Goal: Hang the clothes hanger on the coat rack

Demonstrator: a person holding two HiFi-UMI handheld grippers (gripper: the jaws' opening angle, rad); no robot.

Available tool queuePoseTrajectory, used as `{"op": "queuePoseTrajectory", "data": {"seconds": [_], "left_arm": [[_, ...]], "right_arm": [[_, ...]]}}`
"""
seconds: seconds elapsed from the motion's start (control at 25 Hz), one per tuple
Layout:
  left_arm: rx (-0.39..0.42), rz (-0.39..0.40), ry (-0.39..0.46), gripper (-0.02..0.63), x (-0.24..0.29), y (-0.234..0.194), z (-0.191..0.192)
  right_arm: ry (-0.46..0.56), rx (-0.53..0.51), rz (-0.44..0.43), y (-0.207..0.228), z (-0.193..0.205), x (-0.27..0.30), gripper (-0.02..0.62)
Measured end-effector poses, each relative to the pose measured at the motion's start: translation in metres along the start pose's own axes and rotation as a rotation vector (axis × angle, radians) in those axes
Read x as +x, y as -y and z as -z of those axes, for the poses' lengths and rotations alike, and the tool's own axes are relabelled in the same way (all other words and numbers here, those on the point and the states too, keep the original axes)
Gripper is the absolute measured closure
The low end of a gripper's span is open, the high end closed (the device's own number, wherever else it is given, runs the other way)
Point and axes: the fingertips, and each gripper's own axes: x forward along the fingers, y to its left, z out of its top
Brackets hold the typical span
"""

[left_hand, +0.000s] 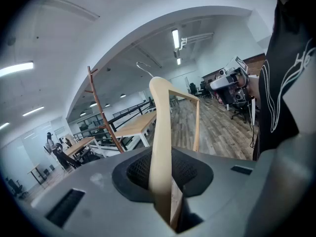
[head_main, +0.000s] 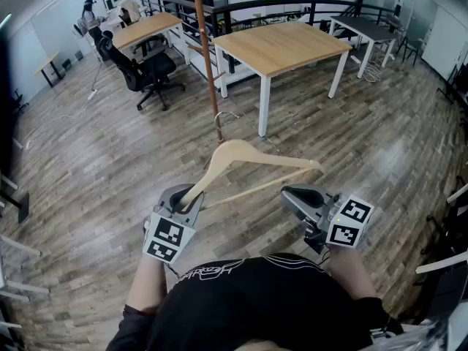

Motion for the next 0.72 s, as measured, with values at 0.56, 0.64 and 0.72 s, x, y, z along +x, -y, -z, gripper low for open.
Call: {"op": "queuePoseTrajectory", "data": {"seconds": [0.56, 0.64, 0.72], "left_arm": [[0.007, -0.005, 0.022, 0.534, 0.018, 0.046, -0.023], [0.009, -0.002, 0.021, 0.534, 0.020, 0.054, -0.025], [0.014, 0.003, 0.020, 0.534, 0.022, 0.059, -0.027]], "right_arm": [[0.050, 0.023, 0.020, 0.016, 0.004, -0.061, 0.554], [0.058, 0.028, 0.024, 0.017, 0.006, -0.069, 0.554], [0.068, 0.033, 0.030, 0.019, 0.008, -0.076, 0.554]]}}
